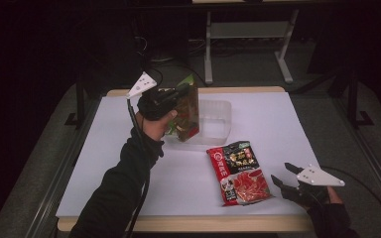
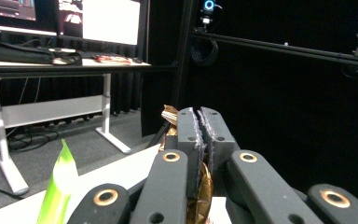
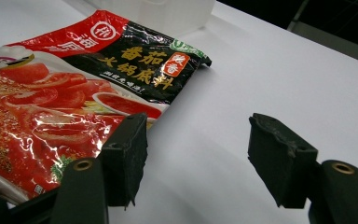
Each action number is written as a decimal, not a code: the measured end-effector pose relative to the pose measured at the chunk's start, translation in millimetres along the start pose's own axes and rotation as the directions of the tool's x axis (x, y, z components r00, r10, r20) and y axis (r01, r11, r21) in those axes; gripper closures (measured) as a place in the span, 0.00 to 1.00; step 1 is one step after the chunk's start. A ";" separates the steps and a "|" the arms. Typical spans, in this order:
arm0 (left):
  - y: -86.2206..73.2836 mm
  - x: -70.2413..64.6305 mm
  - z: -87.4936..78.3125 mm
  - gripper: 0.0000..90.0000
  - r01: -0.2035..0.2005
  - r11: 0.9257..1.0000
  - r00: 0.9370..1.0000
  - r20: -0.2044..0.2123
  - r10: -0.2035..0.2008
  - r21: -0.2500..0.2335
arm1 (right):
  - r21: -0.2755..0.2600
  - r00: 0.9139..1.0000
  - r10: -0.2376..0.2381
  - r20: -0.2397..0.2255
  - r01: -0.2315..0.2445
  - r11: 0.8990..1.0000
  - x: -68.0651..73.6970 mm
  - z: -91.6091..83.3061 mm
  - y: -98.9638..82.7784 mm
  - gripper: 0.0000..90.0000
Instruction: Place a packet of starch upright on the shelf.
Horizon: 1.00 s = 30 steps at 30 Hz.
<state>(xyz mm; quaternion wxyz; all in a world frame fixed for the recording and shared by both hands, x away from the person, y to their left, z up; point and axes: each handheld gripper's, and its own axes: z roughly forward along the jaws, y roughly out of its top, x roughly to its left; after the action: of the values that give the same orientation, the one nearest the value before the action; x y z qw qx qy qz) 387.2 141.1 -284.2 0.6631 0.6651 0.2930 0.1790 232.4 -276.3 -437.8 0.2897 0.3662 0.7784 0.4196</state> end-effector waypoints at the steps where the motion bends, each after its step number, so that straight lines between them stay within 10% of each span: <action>1: -0.2 1.2 7.8 0.97 -0.010 1.000 1.000 -0.013 0.010 0.011 | 0.000 1.000 -0.001 0.000 0.001 1.000 0.0 0.1 0.0 0.41; 21: -14.7 15.9 80.9 0.97 -0.027 0.998 0.987 -0.159 0.035 0.054 | -0.006 1.000 -0.009 -0.007 0.009 1.000 0.9 -1.0 -0.6 0.41; 30: -50.3 22.9 89.8 0.96 0.009 0.996 0.985 -0.172 0.006 0.084 | -0.005 1.000 -0.009 -0.012 0.009 1.000 1.7 -0.6 -0.6 0.41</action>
<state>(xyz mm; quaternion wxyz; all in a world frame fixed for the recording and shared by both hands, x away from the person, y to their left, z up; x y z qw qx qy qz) 453.4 83.1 -342.4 0.6068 0.6743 0.3570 0.2229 230.8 -275.4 -438.3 0.2881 0.3594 0.7806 0.4224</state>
